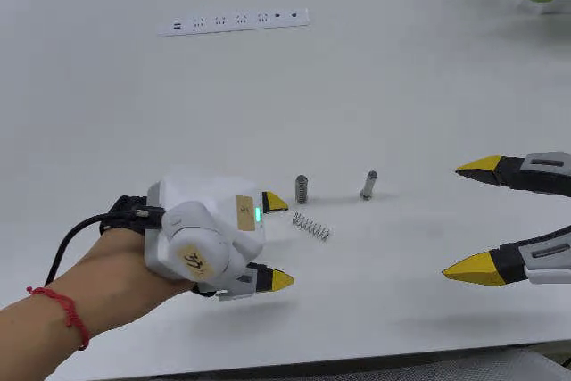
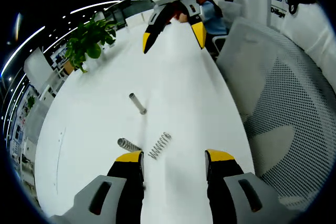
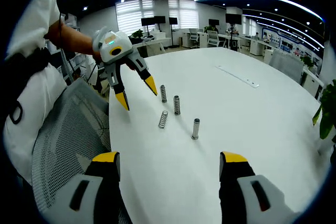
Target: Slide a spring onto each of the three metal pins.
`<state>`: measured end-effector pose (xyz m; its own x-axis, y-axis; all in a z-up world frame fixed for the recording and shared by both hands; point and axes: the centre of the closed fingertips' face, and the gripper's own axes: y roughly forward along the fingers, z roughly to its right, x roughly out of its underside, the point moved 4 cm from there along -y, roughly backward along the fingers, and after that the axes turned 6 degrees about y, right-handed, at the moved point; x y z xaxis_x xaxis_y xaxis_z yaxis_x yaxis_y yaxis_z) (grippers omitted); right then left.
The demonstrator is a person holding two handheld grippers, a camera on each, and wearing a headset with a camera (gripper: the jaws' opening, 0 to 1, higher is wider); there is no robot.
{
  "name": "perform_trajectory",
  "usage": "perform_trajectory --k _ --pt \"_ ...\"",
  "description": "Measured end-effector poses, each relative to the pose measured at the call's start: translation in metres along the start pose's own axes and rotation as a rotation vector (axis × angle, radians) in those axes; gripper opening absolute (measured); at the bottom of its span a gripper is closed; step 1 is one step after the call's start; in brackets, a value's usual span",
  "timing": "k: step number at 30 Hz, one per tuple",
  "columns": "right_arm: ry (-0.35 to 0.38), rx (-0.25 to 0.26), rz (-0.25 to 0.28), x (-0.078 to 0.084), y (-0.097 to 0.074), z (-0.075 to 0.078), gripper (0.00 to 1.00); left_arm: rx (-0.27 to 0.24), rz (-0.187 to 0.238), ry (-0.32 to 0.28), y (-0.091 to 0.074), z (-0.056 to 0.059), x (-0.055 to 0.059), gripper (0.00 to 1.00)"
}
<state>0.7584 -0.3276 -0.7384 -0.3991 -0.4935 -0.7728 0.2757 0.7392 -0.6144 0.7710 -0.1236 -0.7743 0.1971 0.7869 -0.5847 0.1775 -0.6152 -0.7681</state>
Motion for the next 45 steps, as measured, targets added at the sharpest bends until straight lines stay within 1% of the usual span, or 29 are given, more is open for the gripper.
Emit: perform_trajectory --k 2,4,6,9,10,11,12,13,15,17,19,22,23,24,26,29,32,34,38,40,43,45 --pt "0.008 0.004 0.004 0.003 -0.001 0.001 0.78 -0.006 -0.016 -0.007 0.006 -0.005 0.001 0.47" --pt "0.012 0.007 0.006 0.005 -0.003 0.002 0.78 -0.012 -0.048 -0.012 0.012 -0.009 0.003 0.47" --pt "0.020 0.011 0.011 0.007 -0.004 0.003 0.78 -0.013 -0.053 -0.030 0.018 -0.012 0.001 0.44" --pt "0.029 0.018 0.021 0.010 -0.005 0.004 0.77 -0.005 -0.042 -0.097 0.027 -0.012 -0.002 0.41" --pt "0.035 0.019 0.026 0.011 -0.006 0.005 0.77 -0.004 -0.051 -0.100 0.030 -0.013 -0.001 0.41" --pt "0.037 0.020 0.026 0.012 -0.006 0.005 0.77 -0.005 -0.050 -0.097 0.031 -0.013 -0.001 0.40" --pt "0.038 0.022 0.026 0.013 -0.007 0.006 0.76 -0.006 -0.049 -0.109 0.033 -0.013 -0.001 0.39" --pt "0.041 0.025 0.031 0.013 -0.007 0.006 0.76 -0.002 -0.057 -0.136 0.036 -0.013 0.000 0.39" --pt "0.049 0.027 0.037 0.014 -0.008 0.007 0.76 0.000 -0.069 -0.136 0.040 -0.013 0.002 0.38" --pt "0.052 0.030 0.043 0.015 -0.008 0.008 0.75 -0.003 -0.099 -0.141 0.043 -0.014 0.005 0.37" --pt "0.057 0.032 0.048 0.015 -0.008 0.008 0.75 -0.007 -0.103 -0.166 0.046 -0.015 0.004 0.36" --pt "0.064 0.035 0.057 0.016 -0.009 0.010 0.75 -0.015 -0.133 -0.173 0.050 -0.016 0.008 0.36" --pt "0.065 0.036 0.058 0.016 -0.009 0.010 0.74 -0.015 -0.137 -0.194 0.052 -0.016 0.009 0.35" --pt "0.066 0.038 0.059 0.016 -0.009 0.010 0.74 -0.015 -0.141 -0.203 0.053 -0.015 0.009 0.35" --pt "0.071 0.039 0.066 0.015 -0.010 0.011 0.74 -0.012 -0.167 -0.196 0.055 -0.013 0.012 0.34" --pt "0.074 0.042 0.072 0.014 -0.011 0.012 0.74 -0.013 -0.173 -0.210 0.054 -0.012 0.012 0.32" --pt "0.076 0.046 0.078 0.014 -0.011 0.013 0.73 -0.015 -0.189 -0.225 0.053 -0.009 0.014 0.30" --pt "0.077 0.047 0.081 0.013 -0.011 0.013 0.73 -0.018 -0.190 -0.240 0.051 -0.007 0.015 0.29" --pt "0.080 0.046 0.079 0.015 -0.010 0.014 0.73 -0.028 -0.204 -0.247 0.047 -0.006 0.020 0.28" --pt "0.084 0.044 0.079 0.016 -0.010 0.014 0.73 -0.030 -0.209 -0.253 0.046 -0.005 0.021 0.27" --pt "0.084 0.043 0.072 0.019 -0.011 0.015 0.74 -0.030 -0.203 -0.269 0.046 -0.004 0.022 0.25" --pt "0.083 0.042 0.068 0.021 -0.012 0.016 0.75 -0.031 -0.205 -0.267 0.045 -0.003 0.022 0.23"
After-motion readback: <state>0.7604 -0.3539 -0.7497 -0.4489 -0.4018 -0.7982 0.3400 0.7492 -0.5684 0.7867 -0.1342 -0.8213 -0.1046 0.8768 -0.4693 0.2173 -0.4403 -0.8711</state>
